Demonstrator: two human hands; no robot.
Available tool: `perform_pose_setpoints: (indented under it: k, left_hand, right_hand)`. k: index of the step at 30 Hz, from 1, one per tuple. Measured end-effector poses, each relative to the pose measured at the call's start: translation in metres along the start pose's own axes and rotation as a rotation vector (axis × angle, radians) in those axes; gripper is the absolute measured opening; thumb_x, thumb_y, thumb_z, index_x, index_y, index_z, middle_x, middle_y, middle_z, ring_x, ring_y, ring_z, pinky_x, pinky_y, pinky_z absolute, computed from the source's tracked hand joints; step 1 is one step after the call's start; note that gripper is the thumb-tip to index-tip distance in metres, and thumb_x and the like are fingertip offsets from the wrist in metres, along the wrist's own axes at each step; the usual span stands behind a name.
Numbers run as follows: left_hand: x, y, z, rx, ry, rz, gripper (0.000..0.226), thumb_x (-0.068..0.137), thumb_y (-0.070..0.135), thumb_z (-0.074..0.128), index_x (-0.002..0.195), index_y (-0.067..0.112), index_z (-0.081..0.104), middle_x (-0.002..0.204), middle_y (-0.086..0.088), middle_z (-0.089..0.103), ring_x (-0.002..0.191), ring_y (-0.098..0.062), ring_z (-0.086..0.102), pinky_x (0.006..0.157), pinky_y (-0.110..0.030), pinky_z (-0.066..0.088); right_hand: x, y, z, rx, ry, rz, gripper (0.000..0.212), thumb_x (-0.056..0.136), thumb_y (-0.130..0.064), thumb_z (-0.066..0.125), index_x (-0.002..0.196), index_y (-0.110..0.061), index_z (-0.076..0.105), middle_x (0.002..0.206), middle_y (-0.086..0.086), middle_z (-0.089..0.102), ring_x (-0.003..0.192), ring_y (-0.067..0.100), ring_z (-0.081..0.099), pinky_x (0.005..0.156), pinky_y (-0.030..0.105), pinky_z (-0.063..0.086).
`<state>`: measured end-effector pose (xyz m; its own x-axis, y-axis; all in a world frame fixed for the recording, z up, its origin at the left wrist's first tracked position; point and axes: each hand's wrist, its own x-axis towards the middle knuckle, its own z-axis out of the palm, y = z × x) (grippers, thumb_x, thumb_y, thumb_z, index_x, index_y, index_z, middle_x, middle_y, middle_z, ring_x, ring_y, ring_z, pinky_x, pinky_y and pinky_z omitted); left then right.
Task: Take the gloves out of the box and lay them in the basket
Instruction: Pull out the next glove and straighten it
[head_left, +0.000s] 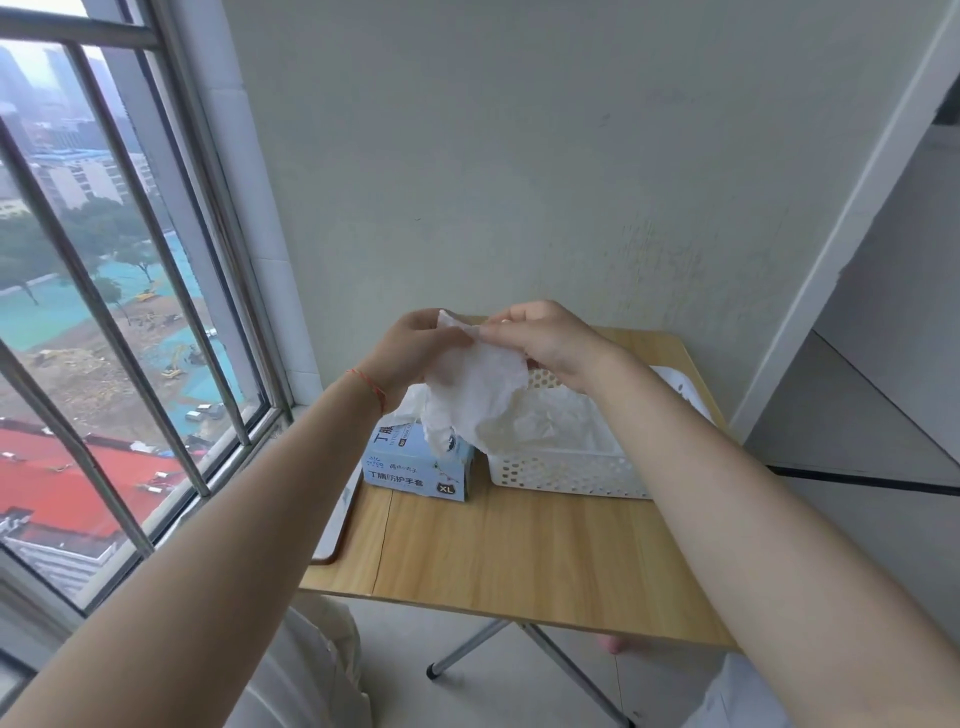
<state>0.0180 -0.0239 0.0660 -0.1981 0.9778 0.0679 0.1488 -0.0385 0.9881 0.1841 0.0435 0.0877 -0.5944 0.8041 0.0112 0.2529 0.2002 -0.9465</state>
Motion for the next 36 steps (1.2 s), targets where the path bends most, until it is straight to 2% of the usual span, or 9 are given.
perform_pose_setpoints:
  k: [4, 8, 14, 18, 22, 25, 27, 31, 36]
  left_hand:
    - [0.001, -0.007, -0.010, -0.003, 0.025, -0.009, 0.028, 0.084, 0.014, 0.067, 0.105, -0.004, 0.067, 0.092, -0.012, 0.065, 0.085, -0.023, 0.060, 0.079, -0.038, 0.048]
    - [-0.005, 0.000, -0.012, -0.011, -0.031, 0.033, 0.033, 0.071, 0.023, 0.072, 0.097, 0.003, 0.069, 0.085, -0.012, 0.063, 0.075, -0.022, 0.060, 0.067, -0.033, 0.049]
    - [-0.002, 0.011, -0.016, -0.112, -0.074, 0.081, 0.022, 0.078, 0.034, 0.074, 0.083, 0.014, 0.065, 0.082, -0.008, 0.061, 0.070, -0.020, 0.057, 0.060, -0.028, 0.044]
    - [-0.003, -0.003, -0.028, -0.086, -0.120, 0.009, 0.061, 0.076, 0.055, 0.076, 0.101, 0.001, 0.068, 0.090, -0.011, 0.061, 0.082, -0.025, 0.057, 0.075, -0.038, 0.045]
    - [-0.014, -0.023, -0.035, 0.009, -0.292, -0.129, 0.042, 0.080, 0.035, 0.078, 0.106, 0.003, 0.071, 0.096, -0.008, 0.072, 0.084, -0.022, 0.067, 0.079, -0.032, 0.054]
    - [-0.015, -0.032, -0.033, 0.037, -0.271, -0.149, 0.021, 0.086, 0.020, 0.072, 0.101, 0.005, 0.074, 0.100, -0.010, 0.073, 0.092, -0.021, 0.067, 0.087, -0.033, 0.054]
    - [-0.014, -0.033, -0.032, -0.035, -0.205, -0.138, 0.016, 0.087, 0.015, 0.071, 0.100, 0.007, 0.074, 0.099, -0.008, 0.074, 0.094, -0.020, 0.068, 0.084, -0.030, 0.057]
    - [-0.011, -0.036, -0.034, -0.122, -0.191, -0.112, 0.039, 0.079, 0.026, 0.070, 0.112, 0.005, 0.070, 0.108, -0.015, 0.072, 0.095, -0.025, 0.068, 0.088, -0.037, 0.054]
    - [-0.015, -0.043, -0.039, -0.065, -0.293, -0.175, 0.042, 0.077, 0.023, 0.074, 0.112, 0.002, 0.067, 0.112, -0.016, 0.071, 0.102, -0.032, 0.068, 0.093, -0.042, 0.053]
  right_hand:
    - [-0.001, 0.001, -0.004, 0.001, -0.088, 0.036, 0.019, 0.083, -0.023, 0.076, 0.095, -0.012, 0.065, 0.085, 0.000, 0.068, 0.078, 0.015, 0.064, 0.070, 0.025, 0.051]
    - [-0.001, -0.009, -0.001, -0.192, -0.195, 0.049, 0.048, 0.072, -0.046, 0.081, 0.109, -0.019, 0.066, 0.111, -0.001, 0.069, 0.106, 0.016, 0.063, 0.090, 0.035, 0.048]
    - [-0.001, -0.027, 0.005, -0.145, -0.252, -0.040, 0.042, 0.081, -0.040, 0.075, 0.107, -0.008, 0.070, 0.108, 0.010, 0.073, 0.103, 0.025, 0.069, 0.094, 0.039, 0.050]
    - [0.004, -0.019, 0.008, -0.111, -0.117, -0.070, 0.046, 0.086, -0.043, 0.070, 0.103, 0.000, 0.068, 0.097, 0.013, 0.072, 0.088, 0.026, 0.068, 0.083, 0.040, 0.050]
    - [0.007, -0.013, 0.009, -0.076, 0.009, -0.080, 0.019, 0.093, -0.028, 0.063, 0.081, -0.015, 0.069, 0.071, -0.003, 0.064, 0.066, 0.013, 0.060, 0.064, 0.026, 0.045]
    - [0.009, -0.014, 0.012, -0.192, 0.021, -0.080, 0.019, 0.087, -0.026, 0.067, 0.087, -0.007, 0.068, 0.075, 0.000, 0.054, 0.069, 0.014, 0.050, 0.064, 0.027, 0.038]
    - [0.009, -0.016, 0.015, -0.293, 0.012, -0.079, 0.028, 0.083, -0.026, 0.070, 0.089, 0.002, 0.066, 0.075, 0.002, 0.051, 0.068, 0.014, 0.047, 0.062, 0.026, 0.037]
    - [0.011, -0.024, 0.018, -0.352, 0.097, -0.104, 0.017, 0.080, -0.025, 0.067, 0.078, -0.008, 0.065, 0.068, -0.006, 0.054, 0.061, 0.009, 0.047, 0.058, 0.023, 0.039]
    - [0.019, -0.030, 0.026, -0.378, 0.252, -0.166, 0.013, 0.082, -0.020, 0.055, 0.076, -0.009, 0.059, 0.062, -0.007, 0.042, 0.056, 0.011, 0.038, 0.051, 0.023, 0.033]
